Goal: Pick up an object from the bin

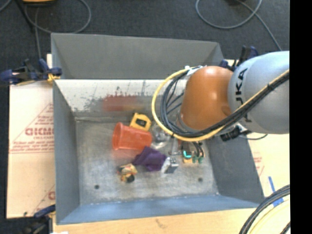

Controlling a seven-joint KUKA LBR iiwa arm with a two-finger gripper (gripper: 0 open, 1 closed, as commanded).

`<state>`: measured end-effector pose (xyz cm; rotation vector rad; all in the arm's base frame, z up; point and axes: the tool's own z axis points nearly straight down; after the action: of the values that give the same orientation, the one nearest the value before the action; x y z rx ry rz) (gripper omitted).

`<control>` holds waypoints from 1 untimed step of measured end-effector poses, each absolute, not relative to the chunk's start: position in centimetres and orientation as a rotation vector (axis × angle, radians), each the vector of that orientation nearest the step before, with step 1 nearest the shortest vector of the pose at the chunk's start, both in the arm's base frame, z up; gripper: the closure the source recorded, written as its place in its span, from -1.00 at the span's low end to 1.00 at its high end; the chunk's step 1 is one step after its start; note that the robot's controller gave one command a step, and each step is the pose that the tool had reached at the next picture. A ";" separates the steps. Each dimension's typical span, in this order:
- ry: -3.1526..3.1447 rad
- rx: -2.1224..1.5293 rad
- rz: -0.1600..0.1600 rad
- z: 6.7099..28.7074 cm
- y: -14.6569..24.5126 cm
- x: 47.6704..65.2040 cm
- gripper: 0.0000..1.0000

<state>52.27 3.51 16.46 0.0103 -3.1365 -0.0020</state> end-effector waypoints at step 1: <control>-3.144 0.009 -0.003 16.9 3.5 52.5 -1.00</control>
Offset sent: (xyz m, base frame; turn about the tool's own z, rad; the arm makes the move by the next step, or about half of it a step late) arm -0.0054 0.0091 -0.0946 0.0948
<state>52.45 3.51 16.88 0.0094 -3.1443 -0.0027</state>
